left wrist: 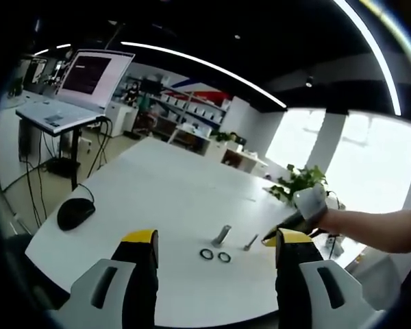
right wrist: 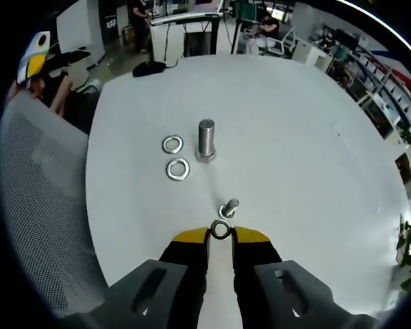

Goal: Place the washer onto the threaded stud by aligning its center hole with the stud, sliding it down to the base, and recovering from edge contact or off-axis alignment until the washer reaches the visible bottom stop.

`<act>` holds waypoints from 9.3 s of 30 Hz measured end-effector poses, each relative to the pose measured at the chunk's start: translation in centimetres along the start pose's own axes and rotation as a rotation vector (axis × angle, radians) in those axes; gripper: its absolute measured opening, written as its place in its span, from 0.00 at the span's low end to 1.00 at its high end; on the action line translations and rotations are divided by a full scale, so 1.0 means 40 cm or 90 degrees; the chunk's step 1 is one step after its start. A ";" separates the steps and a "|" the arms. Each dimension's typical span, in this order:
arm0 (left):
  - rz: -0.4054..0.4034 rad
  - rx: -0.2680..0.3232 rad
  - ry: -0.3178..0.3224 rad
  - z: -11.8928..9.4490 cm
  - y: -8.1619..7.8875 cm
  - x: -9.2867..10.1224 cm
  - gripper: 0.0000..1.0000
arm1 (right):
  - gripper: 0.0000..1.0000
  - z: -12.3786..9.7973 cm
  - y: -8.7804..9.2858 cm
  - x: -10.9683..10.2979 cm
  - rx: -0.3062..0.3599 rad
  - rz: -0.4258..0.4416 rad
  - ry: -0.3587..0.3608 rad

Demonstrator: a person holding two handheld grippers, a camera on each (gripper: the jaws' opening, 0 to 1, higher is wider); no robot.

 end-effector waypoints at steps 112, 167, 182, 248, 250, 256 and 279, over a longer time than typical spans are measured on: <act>0.027 0.003 0.070 0.001 0.000 0.044 0.85 | 0.25 -0.272 0.167 -0.235 0.012 0.064 -0.008; 0.015 -0.027 0.044 0.015 0.014 0.035 0.75 | 0.26 0.131 -0.104 -0.155 -0.067 -0.095 -0.125; 0.006 -0.024 0.036 0.019 0.010 0.031 0.72 | 0.28 0.211 -0.116 -0.162 -0.082 -0.096 -0.140; 0.011 -0.038 0.040 0.024 0.019 0.030 0.71 | 0.23 0.107 -0.259 -0.062 -0.057 -0.158 -0.097; 0.010 -0.034 0.038 0.024 0.017 0.029 0.71 | 0.23 0.111 -0.261 -0.061 -0.057 -0.158 -0.098; 0.010 -0.041 0.040 0.025 0.021 0.030 0.71 | 0.23 0.122 -0.259 -0.053 -0.063 -0.157 -0.104; 0.010 -0.044 0.034 0.027 0.022 0.025 0.71 | 0.23 0.218 -0.199 -0.060 -0.109 -0.168 -0.131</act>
Point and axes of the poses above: the point that each gripper's makers call its tool centre point, and the gripper's own axes: z roughly forward along the fingers, x roughly to its right, y roughly out of its underside, the point moved 2 cm from there along -z, roughly backward along the fingers, and after that the axes turned 2 degrees about z, right-handed, at the moved point
